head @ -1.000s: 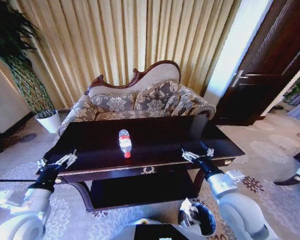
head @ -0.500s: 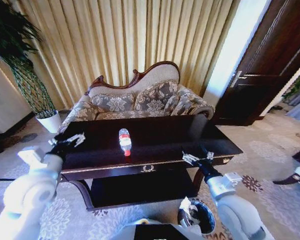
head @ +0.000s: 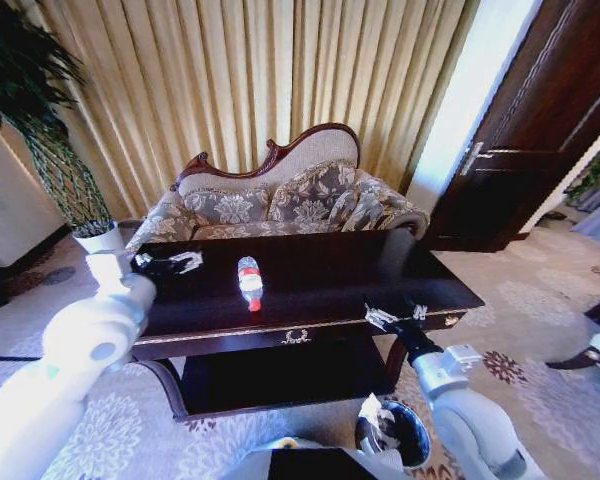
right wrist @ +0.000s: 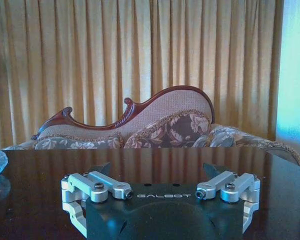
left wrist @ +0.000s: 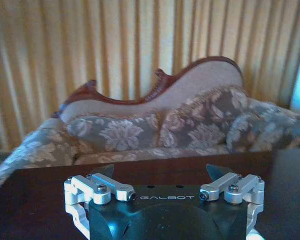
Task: Move to the front of the table and place the trash on the table into the trash bin.
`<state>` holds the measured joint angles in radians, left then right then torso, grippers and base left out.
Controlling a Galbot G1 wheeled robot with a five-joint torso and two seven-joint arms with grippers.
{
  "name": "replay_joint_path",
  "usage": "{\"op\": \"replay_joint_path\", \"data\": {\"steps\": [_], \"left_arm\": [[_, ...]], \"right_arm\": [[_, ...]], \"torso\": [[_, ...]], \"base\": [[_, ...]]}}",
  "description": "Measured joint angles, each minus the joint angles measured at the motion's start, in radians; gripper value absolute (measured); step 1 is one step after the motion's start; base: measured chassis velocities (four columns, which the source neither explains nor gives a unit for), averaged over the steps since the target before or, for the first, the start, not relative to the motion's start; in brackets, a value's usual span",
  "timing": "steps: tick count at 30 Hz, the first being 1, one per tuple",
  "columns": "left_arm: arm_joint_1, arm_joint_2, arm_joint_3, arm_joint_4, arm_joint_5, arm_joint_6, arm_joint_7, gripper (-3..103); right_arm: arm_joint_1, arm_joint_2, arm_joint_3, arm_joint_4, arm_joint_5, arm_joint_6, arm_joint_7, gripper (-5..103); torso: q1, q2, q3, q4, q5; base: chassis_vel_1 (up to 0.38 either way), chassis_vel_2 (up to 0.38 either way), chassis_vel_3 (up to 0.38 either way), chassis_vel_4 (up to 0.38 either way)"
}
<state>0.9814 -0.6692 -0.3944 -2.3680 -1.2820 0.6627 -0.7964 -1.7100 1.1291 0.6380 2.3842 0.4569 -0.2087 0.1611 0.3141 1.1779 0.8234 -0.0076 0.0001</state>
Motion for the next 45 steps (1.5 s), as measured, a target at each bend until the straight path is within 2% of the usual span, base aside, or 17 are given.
{"op": "replay_joint_path", "data": {"steps": [3,4,8,23,31,40,45], "left_arm": [[-0.062,0.011,0.122,-0.005,-0.024,0.001,-0.039,100],[-0.062,0.011,0.122,-0.005,-0.024,0.001,-0.039,100],[-0.118,0.009,0.245,0.013,-0.025,0.001,-0.068,100],[-0.175,-0.060,0.336,0.085,-0.018,-0.002,-0.089,100],[-0.251,-0.116,0.438,0.136,-0.018,-0.003,-0.108,100],[-0.241,-0.164,0.461,0.150,-0.017,-0.006,-0.157,100],[-0.238,-0.183,0.459,0.167,-0.017,-0.006,-0.164,100]], "right_arm": [[0.009,-0.010,0.004,-0.004,0.012,0.000,0.015,100],[0.009,-0.010,0.004,-0.004,0.012,0.000,0.015,100],[0.025,-0.011,0.002,-0.012,0.021,-0.001,0.022,100],[0.034,-0.030,0.022,0.000,0.089,-0.005,0.034,100],[0.032,-0.027,0.032,-0.001,0.090,-0.005,0.035,100],[0.037,-0.030,0.034,-0.014,0.092,-0.005,0.037,100],[0.045,-0.029,0.034,-0.020,0.093,-0.005,0.037,100]], "torso": [[0.000,0.000,0.000,0.0000,-0.0001],[0.000,0.000,0.000,0.0000,-0.0001],[0.000,0.000,0.000,0.0001,0.0000],[0.000,0.000,0.000,0.0001,-0.0001],[0.000,0.000,0.000,-0.0001,0.0000],[0.000,0.000,0.000,0.0002,0.0000],[0.000,0.000,0.000,0.0001,0.0000]], "base": [[0.000,0.000,0.000,0.000],[0.000,0.000,0.000,0.000],[0.000,0.000,0.000,0.000],[0.000,0.000,0.000,0.000],[0.000,0.000,0.000,0.000],[0.000,0.000,0.000,0.000],[0.000,0.000,0.000,0.000]]}}
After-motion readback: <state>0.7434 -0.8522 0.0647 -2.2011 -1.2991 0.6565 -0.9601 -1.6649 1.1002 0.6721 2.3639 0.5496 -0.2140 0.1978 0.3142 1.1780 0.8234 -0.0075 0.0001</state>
